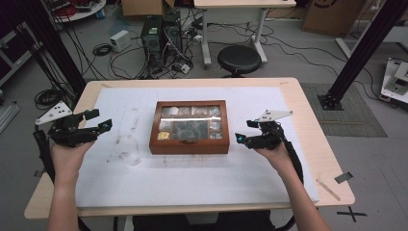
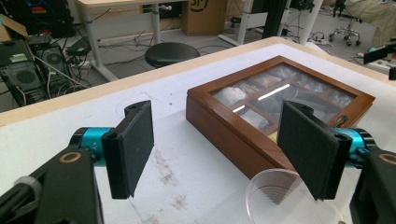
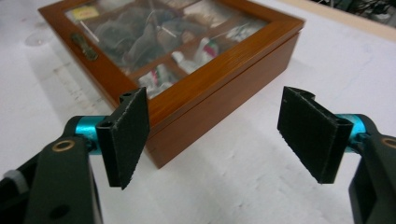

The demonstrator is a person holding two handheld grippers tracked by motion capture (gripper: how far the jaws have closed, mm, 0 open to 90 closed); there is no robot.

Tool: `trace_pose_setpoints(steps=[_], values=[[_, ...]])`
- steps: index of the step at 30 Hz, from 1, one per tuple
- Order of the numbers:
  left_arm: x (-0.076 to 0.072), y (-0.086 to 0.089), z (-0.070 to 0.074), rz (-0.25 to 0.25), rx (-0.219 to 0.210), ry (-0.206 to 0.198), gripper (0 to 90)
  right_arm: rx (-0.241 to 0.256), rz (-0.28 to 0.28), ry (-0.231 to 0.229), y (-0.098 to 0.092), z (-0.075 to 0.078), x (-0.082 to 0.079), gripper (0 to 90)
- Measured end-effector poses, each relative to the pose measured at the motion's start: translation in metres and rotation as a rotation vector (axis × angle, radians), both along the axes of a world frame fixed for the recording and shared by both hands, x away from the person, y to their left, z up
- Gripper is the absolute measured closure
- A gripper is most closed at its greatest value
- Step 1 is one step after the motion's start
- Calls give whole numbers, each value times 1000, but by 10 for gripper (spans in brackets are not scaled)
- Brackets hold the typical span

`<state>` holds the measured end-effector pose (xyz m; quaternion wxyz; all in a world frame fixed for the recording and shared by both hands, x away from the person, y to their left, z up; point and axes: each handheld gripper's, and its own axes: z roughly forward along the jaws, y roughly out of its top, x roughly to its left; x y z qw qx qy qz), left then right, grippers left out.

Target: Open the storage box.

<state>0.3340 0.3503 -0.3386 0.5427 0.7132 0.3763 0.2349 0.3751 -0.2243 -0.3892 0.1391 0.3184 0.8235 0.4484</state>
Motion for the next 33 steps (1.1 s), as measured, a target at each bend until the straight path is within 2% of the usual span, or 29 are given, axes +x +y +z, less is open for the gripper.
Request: trace_pose_setpoints(steps=[1,5,13,27,33], values=[[0,0,0,1,-2,-1,273,-13,15,8,4,-6,-2,292],[0,1,0,3,-2,-2,273,-31,39,24,11,-13,-4,338],[0,2,-1,2,1,0,273,-52,84,57,20,-20,-5,369],[1,1,-1,2,5,2,274,-70,106,81,28,-28,-5,425],[1,1,-2,2,4,4,273,-88,103,86,35,-34,-5,476]])
